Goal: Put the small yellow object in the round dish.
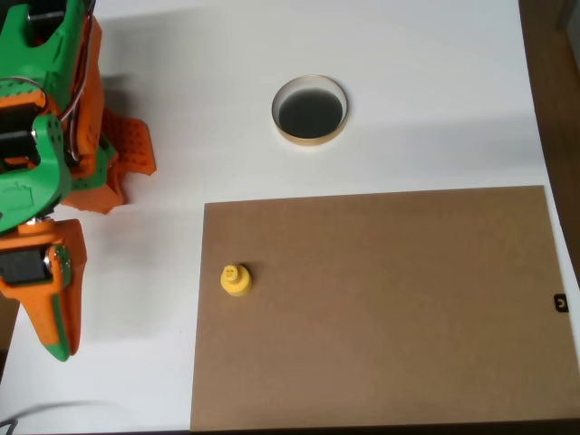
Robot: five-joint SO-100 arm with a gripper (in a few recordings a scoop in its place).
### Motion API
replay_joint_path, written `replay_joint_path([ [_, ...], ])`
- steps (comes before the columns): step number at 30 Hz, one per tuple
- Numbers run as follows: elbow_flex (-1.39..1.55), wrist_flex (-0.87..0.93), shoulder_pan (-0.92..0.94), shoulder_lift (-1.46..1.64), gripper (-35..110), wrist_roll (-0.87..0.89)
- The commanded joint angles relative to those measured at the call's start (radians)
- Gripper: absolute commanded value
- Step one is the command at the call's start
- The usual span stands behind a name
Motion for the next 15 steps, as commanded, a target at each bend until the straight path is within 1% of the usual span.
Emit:
replay_joint_path([
  [1,0.002,-0.02,0.0,0.038,0,-0.015],
  [8,-0.017,0.005,0.048,0.038,1,0.023],
  [15,-0.12,0.054,0.097,0.038,11,-0.005],
])
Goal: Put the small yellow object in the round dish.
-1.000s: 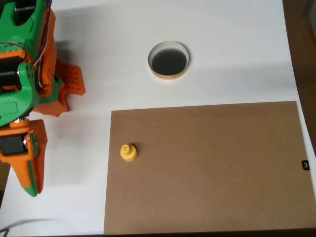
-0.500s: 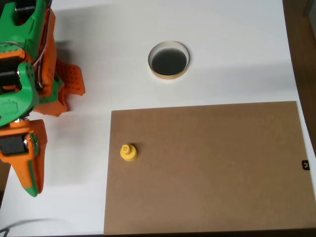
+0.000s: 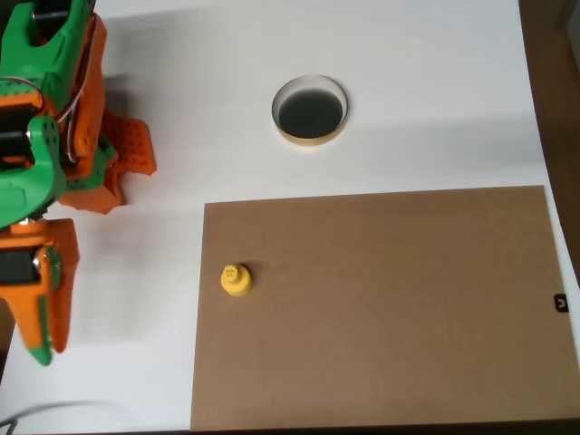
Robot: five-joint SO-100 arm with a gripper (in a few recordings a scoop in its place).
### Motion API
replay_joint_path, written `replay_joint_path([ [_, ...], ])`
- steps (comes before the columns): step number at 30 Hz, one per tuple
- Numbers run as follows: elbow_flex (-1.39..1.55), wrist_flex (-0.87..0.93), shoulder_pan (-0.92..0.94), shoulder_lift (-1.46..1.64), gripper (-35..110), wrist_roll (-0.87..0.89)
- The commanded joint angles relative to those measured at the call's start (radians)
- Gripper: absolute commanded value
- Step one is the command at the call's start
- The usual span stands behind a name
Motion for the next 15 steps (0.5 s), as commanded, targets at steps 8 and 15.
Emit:
replay_joint_path([
  [8,-0.204,0.015,-0.011,0.037,17,-0.011],
  [15,-0.342,0.071,-0.043,-0.08,22,-0.103],
])
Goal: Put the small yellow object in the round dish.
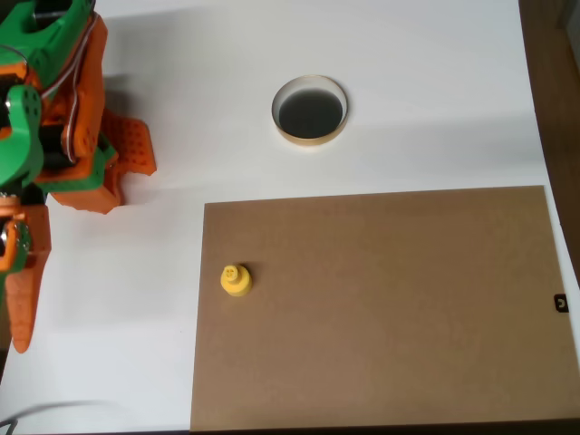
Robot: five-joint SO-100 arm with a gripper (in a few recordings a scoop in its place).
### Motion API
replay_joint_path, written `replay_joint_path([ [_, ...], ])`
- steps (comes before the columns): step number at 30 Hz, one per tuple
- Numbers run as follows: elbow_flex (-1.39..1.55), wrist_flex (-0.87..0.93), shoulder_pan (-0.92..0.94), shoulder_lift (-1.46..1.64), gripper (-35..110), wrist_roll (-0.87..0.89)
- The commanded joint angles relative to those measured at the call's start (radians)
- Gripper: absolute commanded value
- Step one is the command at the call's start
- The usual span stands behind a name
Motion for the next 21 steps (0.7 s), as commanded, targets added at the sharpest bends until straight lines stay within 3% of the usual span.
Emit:
replay_joint_path([
  [1,-0.156,0.052,-0.041,-0.092,22,-0.035],
  [8,-0.411,0.178,-0.256,-0.451,20,-0.054],
  [15,-0.448,0.301,-0.511,-0.514,20,-0.109],
  [21,-0.451,0.318,-0.589,-0.632,20,-0.143],
])
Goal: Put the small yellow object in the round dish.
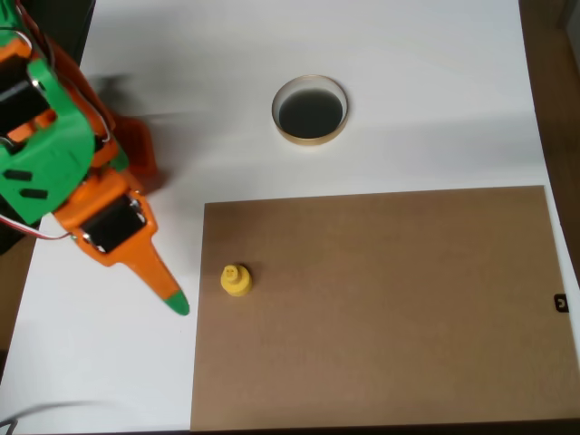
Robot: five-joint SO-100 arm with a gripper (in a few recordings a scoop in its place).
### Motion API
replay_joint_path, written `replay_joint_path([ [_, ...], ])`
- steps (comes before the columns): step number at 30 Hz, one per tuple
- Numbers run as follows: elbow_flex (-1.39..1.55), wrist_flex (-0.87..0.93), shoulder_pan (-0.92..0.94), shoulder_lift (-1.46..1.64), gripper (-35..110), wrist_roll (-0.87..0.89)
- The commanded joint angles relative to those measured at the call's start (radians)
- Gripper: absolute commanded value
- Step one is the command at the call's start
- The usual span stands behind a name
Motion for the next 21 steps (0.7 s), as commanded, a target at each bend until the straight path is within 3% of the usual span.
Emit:
replay_joint_path([
  [1,-0.077,0.021,-0.037,-0.054,20,-0.028],
  [21,-0.107,0.025,-0.287,-0.321,22,0.012],
])
